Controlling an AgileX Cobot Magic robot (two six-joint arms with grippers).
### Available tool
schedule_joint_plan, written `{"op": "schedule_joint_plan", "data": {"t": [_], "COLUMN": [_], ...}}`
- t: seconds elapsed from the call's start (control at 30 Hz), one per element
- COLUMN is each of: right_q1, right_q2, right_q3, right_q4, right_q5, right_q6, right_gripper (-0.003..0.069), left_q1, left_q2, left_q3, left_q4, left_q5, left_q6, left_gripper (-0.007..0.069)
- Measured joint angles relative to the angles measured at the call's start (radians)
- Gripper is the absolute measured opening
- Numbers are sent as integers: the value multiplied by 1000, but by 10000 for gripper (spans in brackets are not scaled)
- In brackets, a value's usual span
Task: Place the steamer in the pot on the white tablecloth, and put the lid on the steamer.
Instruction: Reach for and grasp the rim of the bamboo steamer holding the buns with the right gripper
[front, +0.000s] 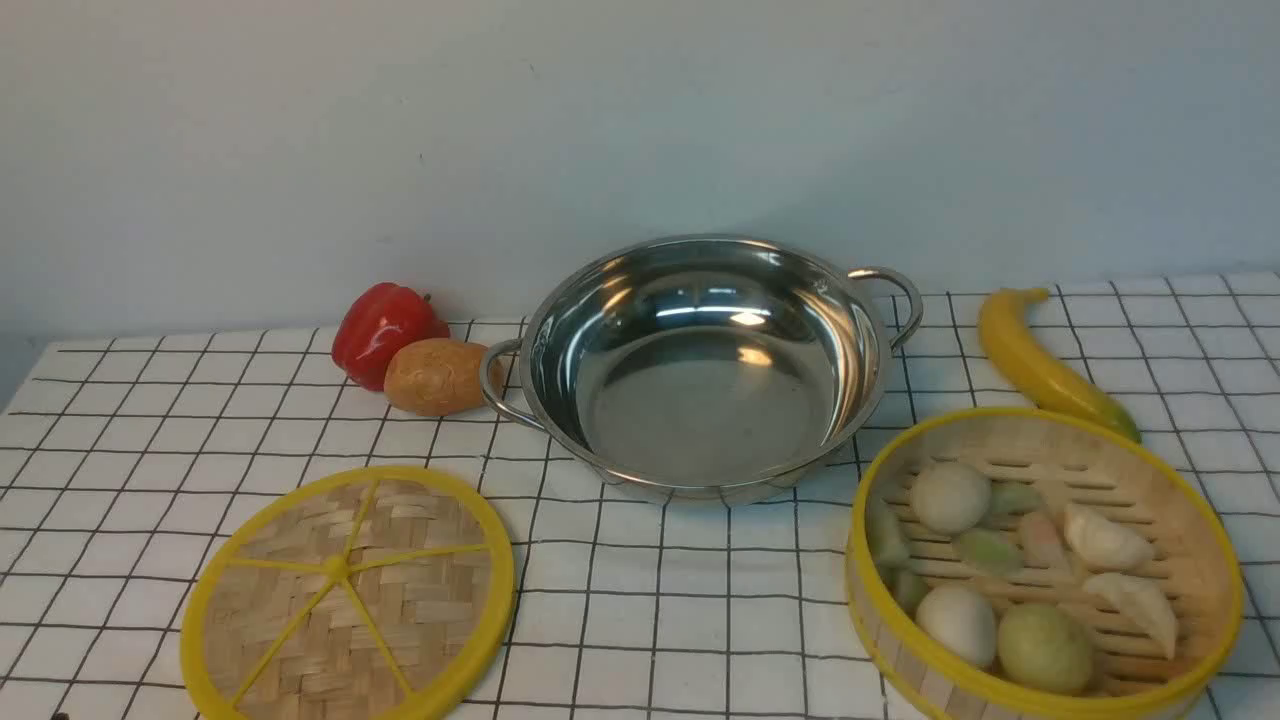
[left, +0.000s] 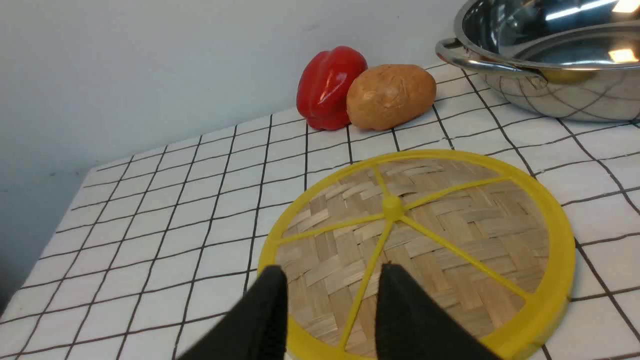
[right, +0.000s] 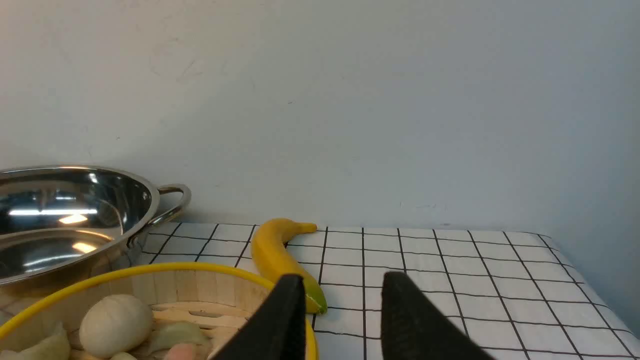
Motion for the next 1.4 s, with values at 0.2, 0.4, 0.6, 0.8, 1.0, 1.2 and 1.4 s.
{"op": "schedule_joint_plan", "data": {"t": [0.2,0.4,0.6,0.8,1.0,1.2,1.4], "right_q1": [0,0,0,0,0,0,0], "right_q2": [0,0,0,0,0,0,0], "right_q3": [0,0,0,0,0,0,0], "right_q4": [0,0,0,0,12,155,411], "right_q5": [0,0,0,0,-9,-87,-128], "right_q6": [0,0,0,0,3,56,175], "right_gripper": [242,242,242,242,242,242,242], "left_q1": [0,0,0,0,0,0,0], "left_q2": [0,0,0,0,0,0,0], "left_q3": [0,0,0,0,0,0,0], "left_q4": [0,0,0,0,0,-22,-434], "left_q5": [0,0,0,0,0,0,0], "left_q6": [0,0,0,0,0,-5,-164], "left_gripper": [243,243,243,243,243,243,243]}}
